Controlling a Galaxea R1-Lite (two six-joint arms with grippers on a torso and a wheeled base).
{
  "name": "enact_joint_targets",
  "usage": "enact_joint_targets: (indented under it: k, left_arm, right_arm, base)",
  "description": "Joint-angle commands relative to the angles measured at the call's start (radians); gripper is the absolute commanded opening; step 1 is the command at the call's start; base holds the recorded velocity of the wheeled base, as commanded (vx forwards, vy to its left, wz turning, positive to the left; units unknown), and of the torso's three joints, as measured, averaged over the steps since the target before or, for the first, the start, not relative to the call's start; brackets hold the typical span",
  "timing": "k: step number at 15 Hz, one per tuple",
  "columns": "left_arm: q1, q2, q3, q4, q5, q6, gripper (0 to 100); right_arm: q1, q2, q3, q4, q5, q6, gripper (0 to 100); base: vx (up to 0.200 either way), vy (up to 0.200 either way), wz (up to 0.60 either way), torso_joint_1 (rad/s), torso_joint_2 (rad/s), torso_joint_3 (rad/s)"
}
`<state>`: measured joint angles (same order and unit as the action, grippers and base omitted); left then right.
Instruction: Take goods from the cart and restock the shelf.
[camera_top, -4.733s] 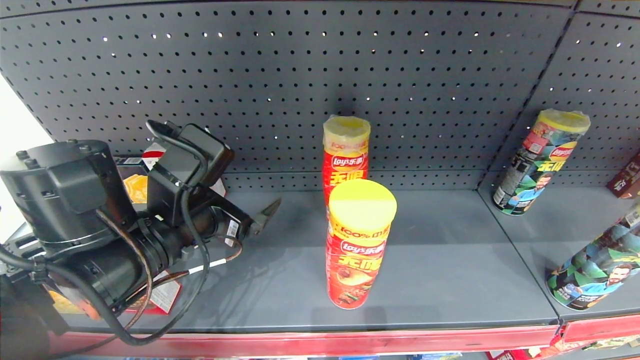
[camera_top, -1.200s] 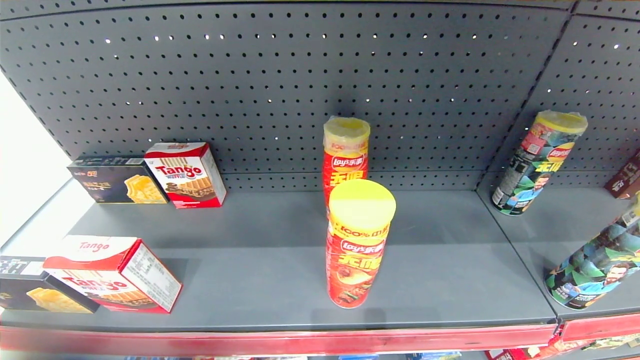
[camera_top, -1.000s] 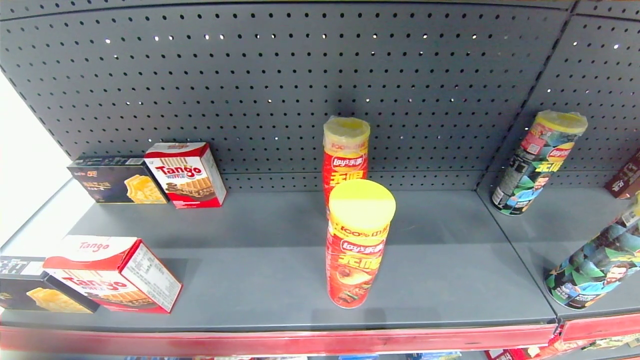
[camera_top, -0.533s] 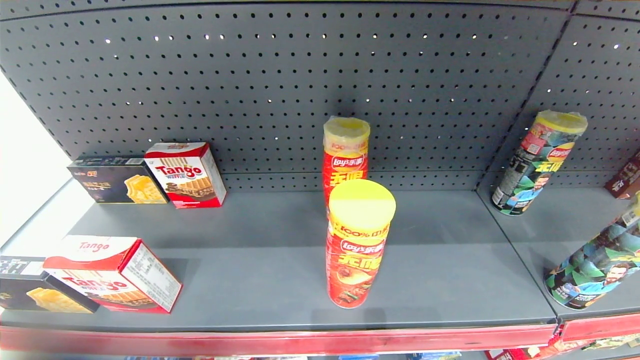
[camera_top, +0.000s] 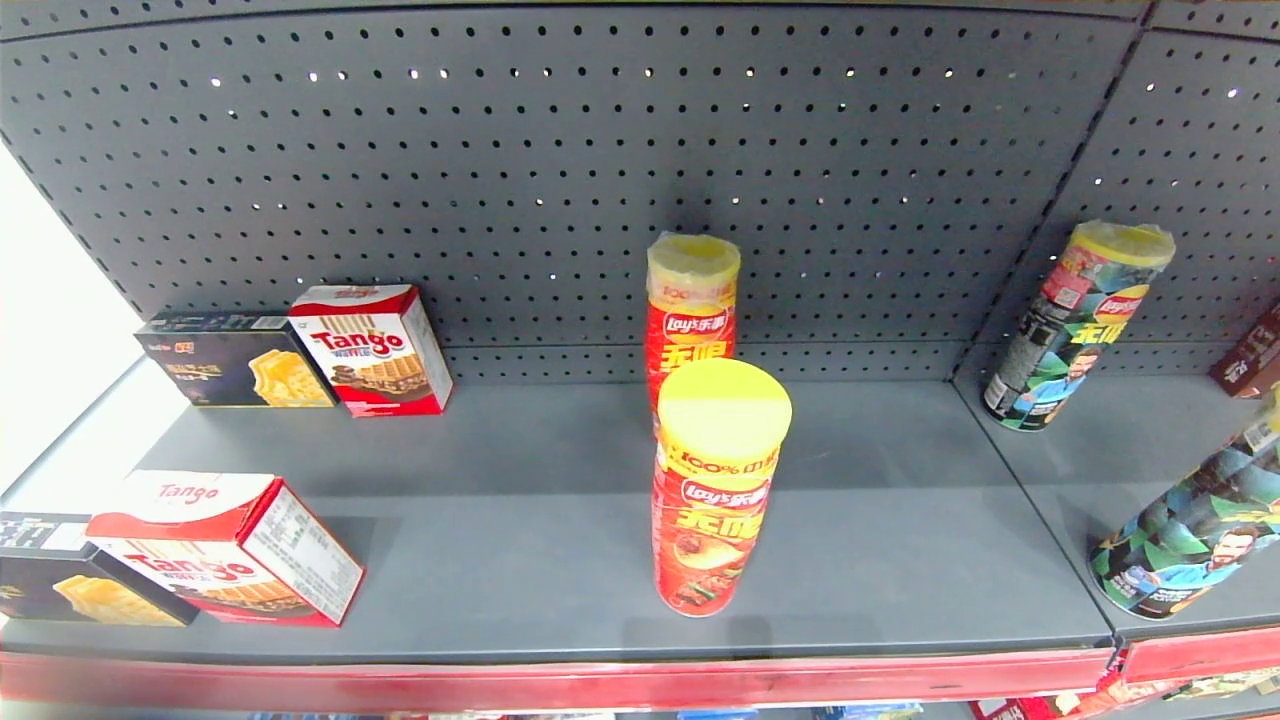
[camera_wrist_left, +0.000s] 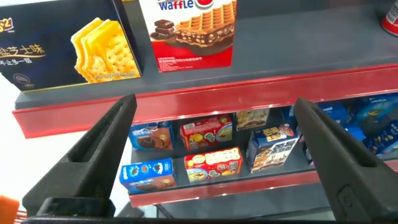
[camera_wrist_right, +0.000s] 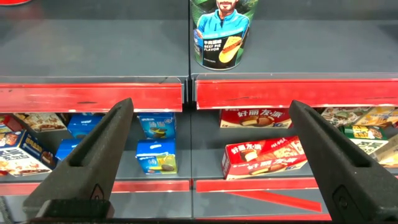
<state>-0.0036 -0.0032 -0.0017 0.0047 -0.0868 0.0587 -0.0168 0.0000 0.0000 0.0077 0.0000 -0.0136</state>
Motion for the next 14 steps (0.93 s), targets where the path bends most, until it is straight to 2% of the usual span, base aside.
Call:
enact_joint_targets:
  k: [1, 2, 14]
  left_arm:
    - [0.001, 0.003, 0.0, 0.0, -0.001, -0.004, 100]
    - [0.001, 0.003, 0.0, 0.0, 0.004, -0.011, 100]
    - [0.004, 0.003, 0.0, 0.0, 0.002, -0.008, 100]
  right_arm:
    - [0.0, 0.0, 0.0, 0.0, 0.0, 0.0, 100]
    - [0.0, 0.0, 0.0, 0.0, 0.0, 0.0, 100]
    - [-0.002, 0.0, 0.0, 0.0, -0.021, 0.009, 100]
  base:
    - [0.0, 0.0, 0.0, 0.0, 0.0, 0.0]
    - [0.0, 0.0, 0.0, 0.0, 0.0, 0.0]
    - [0.0, 0.0, 0.0, 0.0, 0.0, 0.0]
